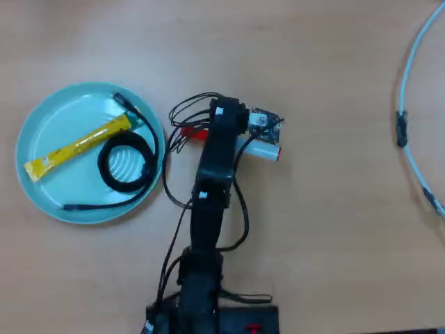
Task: Pick up the red pen and put it in the green bowl
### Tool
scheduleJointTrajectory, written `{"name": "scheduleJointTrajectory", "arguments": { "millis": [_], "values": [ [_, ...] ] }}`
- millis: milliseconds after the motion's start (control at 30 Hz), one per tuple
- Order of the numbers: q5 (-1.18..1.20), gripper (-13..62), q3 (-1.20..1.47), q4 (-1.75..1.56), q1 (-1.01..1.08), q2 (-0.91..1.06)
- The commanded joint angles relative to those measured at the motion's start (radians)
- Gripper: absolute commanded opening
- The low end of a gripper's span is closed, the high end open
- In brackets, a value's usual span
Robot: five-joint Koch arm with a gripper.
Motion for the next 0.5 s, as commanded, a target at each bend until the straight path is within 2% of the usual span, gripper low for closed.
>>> {"name": "scheduleJointTrajectory", "arguments": {
  "millis": [0,100,200,467],
  "values": [
    [0.129,-6.9,-0.014,0.080,-0.002,0.006],
    [0.252,-6.9,0.003,0.115,-0.002,0.005],
    [0.273,-6.8,0.046,0.115,-0.014,0.029],
    [0.376,-6.9,0.144,0.126,-0.052,0.272]
  ]
}}
